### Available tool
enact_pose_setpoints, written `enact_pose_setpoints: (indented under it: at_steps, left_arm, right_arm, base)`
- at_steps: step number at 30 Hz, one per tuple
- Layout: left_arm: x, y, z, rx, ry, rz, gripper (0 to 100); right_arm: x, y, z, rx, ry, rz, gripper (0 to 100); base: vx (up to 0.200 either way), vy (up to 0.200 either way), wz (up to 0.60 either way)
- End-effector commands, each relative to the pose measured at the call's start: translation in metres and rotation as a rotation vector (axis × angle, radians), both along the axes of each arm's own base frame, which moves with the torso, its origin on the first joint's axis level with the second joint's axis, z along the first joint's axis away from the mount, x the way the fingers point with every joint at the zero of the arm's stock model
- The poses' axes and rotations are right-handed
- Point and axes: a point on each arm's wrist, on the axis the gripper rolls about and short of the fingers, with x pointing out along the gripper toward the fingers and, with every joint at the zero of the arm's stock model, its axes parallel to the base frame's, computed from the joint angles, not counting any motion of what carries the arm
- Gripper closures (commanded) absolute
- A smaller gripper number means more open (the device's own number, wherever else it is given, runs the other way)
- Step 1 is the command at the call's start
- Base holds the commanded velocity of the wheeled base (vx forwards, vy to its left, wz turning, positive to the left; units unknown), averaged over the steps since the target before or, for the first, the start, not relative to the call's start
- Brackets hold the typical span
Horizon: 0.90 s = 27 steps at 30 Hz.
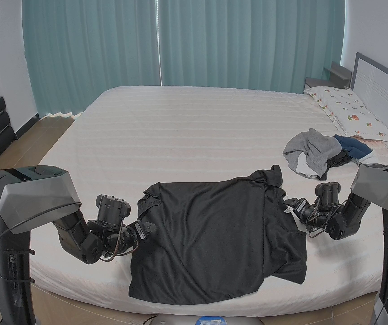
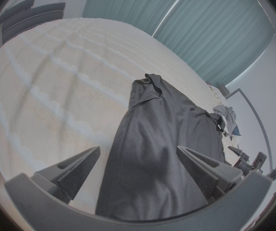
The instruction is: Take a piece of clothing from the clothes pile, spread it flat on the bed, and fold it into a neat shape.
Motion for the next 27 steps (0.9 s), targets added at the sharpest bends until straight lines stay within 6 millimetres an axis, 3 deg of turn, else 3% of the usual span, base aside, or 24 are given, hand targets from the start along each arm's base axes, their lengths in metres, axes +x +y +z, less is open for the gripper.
enact_pose_setpoints:
  at_steps: [1, 15, 16, 27]
  left_arm:
    - [-0.004, -0.006, -0.011, 0.021, 0.024, -0.025, 0]
    - [-0.008, -0.014, -0.027, 0.126, 0.013, -0.014, 0]
    - [-0.007, -0.014, -0.026, 0.121, 0.006, -0.012, 100]
    - [-0.006, -0.012, -0.024, 0.124, -0.004, 0.002, 100]
  right_arm:
    - [0.001, 0.001, -0.003, 0.0, 0.002, 0.002, 0]
    - [0.002, 0.001, -0.003, 0.002, 0.001, 0.001, 0]
    - [0.002, 0.001, -0.003, 0.0, 0.001, 0.002, 0]
    - [0.002, 0.001, -0.002, 0.003, -0.002, 0.0, 0]
  base:
    - [0.0, 0.0, 0.0]
    - [0.0, 0.0, 0.0]
    - [0.0, 0.0, 0.0]
    - [0.0, 0.0, 0.0]
